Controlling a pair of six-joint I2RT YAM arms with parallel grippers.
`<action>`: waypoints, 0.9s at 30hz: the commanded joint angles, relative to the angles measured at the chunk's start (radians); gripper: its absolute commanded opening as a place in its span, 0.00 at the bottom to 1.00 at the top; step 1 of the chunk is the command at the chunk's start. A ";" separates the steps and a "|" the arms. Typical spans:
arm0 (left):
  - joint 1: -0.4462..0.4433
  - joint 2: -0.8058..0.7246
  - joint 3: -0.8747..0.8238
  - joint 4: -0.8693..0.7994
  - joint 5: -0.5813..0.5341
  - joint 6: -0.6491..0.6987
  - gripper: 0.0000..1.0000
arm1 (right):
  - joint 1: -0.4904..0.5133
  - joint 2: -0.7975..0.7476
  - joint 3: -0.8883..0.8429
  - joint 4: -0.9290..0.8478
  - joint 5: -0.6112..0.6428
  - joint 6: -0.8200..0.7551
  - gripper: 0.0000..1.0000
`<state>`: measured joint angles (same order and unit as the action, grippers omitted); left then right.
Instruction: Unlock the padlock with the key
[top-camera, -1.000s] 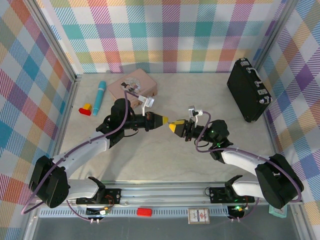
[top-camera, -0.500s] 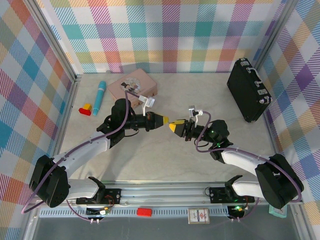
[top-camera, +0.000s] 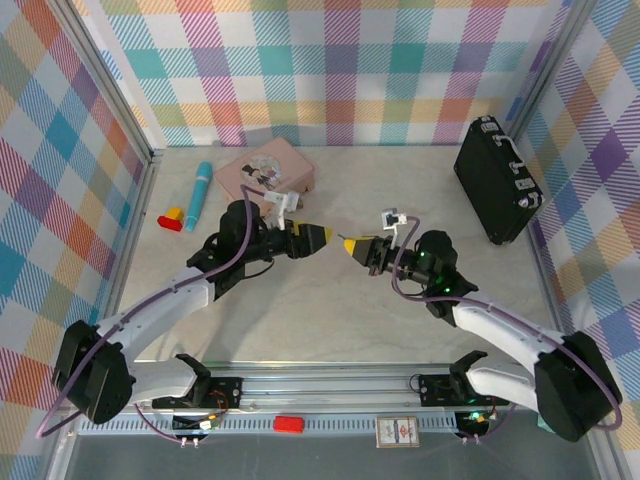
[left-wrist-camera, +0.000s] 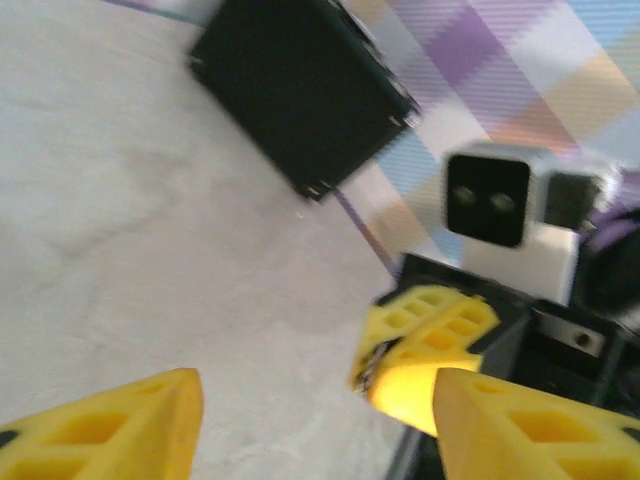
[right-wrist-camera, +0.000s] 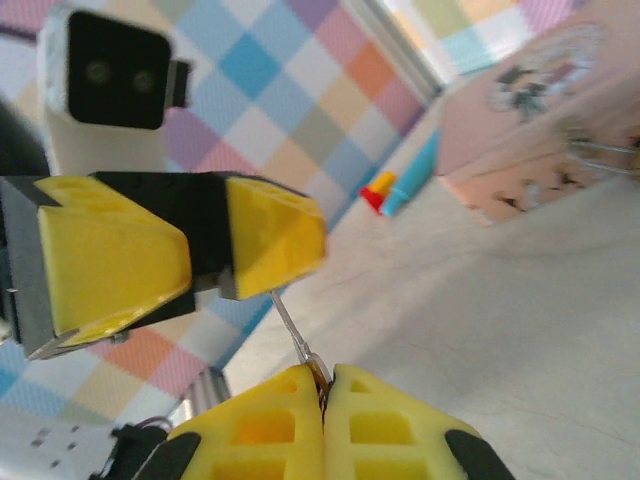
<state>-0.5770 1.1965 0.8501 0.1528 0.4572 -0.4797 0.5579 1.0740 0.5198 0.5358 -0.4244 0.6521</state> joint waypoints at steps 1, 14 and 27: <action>0.036 -0.063 -0.028 -0.089 -0.254 0.005 0.69 | -0.001 -0.080 0.034 -0.333 0.121 -0.092 0.00; 0.037 0.175 0.100 -0.282 -0.519 -0.057 0.75 | -0.011 -0.215 0.073 -0.700 0.305 -0.238 0.00; 0.029 0.550 0.079 0.276 -0.703 -0.339 0.71 | -0.074 -0.284 -0.010 -0.630 0.094 -0.362 0.00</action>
<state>-0.5465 1.6814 0.9237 0.2497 -0.1860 -0.7151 0.4973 0.8097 0.5423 -0.1066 -0.3065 0.3450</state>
